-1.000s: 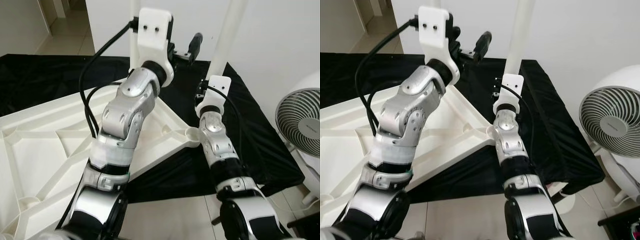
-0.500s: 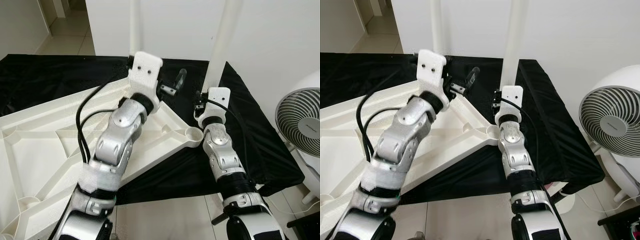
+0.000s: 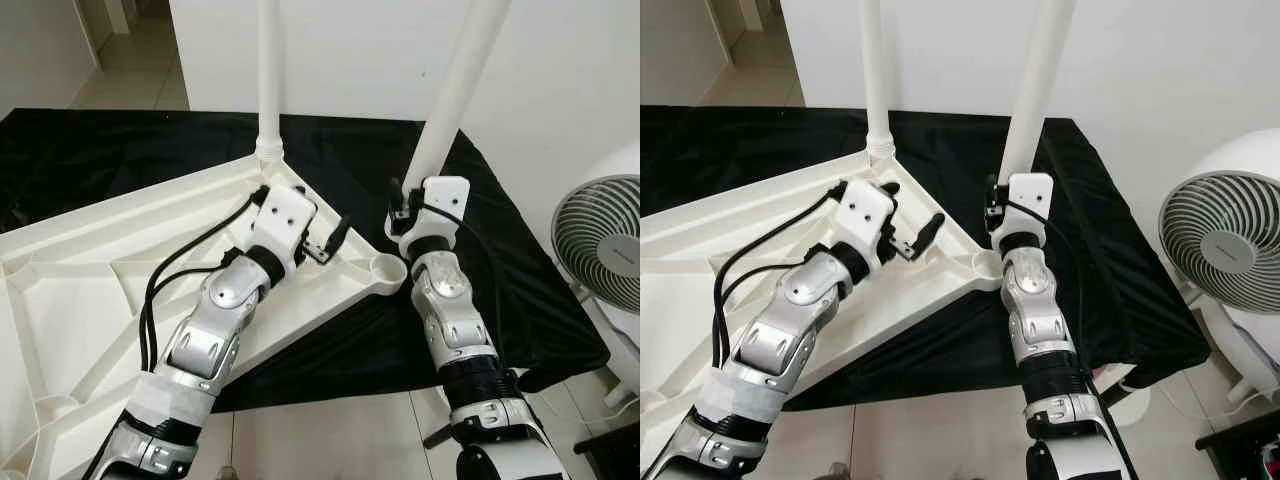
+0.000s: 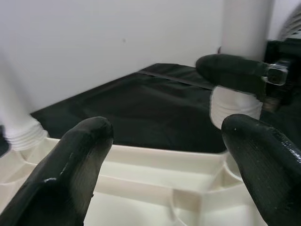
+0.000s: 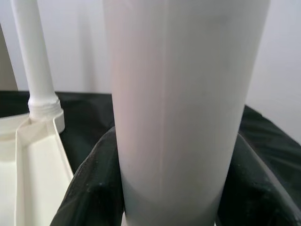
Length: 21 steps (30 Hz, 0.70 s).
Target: Building children table
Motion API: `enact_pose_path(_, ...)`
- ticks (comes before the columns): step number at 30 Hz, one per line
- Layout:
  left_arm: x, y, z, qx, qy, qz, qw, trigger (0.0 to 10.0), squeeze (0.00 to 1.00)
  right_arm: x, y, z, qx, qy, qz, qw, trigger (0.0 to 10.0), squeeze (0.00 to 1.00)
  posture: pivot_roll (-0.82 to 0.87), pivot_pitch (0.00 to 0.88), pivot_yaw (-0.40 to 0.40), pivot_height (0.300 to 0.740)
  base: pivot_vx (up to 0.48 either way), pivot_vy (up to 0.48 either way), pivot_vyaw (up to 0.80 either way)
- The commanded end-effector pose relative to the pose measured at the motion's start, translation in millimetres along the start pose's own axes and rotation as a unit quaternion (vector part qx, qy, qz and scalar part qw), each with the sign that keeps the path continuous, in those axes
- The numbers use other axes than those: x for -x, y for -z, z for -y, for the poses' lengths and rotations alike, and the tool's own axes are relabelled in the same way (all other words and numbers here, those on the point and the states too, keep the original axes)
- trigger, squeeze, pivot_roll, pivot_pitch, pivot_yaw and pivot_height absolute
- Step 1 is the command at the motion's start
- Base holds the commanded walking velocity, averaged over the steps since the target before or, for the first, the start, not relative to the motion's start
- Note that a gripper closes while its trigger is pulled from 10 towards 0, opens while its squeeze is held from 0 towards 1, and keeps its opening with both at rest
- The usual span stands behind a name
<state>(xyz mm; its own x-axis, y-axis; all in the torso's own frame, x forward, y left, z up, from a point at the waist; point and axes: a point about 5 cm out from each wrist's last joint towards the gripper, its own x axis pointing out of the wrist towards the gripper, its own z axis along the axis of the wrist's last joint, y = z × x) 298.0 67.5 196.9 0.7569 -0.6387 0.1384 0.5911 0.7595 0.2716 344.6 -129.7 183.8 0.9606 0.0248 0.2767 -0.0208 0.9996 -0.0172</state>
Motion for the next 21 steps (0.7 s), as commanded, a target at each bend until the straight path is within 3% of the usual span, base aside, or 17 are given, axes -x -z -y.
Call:
enact_pose_path(1,5.8,2,10.0,0.013,0.055,-0.003,0.998,10.0,0.00,3.8,2,2.3,-0.007,-0.004,-0.005,1.000,10.0,0.00,0.17,0.077,-0.057,0.740,0.000,0.000,0.00)
enact_pose_path(7,18.5,2,22.7,0.027,0.120,0.001,0.992,10.0,0.00,5.7,6,3.0,-0.001,-0.018,-0.019,1.000,10.0,0.00,0.17,0.079,-0.056,0.740,0.000,0.000,0.00)
enact_pose_path(12,20.2,2,26.4,0.033,0.129,0.001,0.991,10.0,0.00,8.4,14,3.1,0.016,-0.031,-0.043,0.998,10.0,0.00,0.17,0.081,-0.054,0.740,0.000,0.000,0.00)
enact_pose_path(21,21.2,-5,29.2,0.032,0.153,0.004,0.988,10.0,0.00,15.9,22,-11.6,0.007,-0.086,-0.065,0.994,10.0,0.00,0.17,0.086,-0.050,0.740,0.000,0.000,0.00)
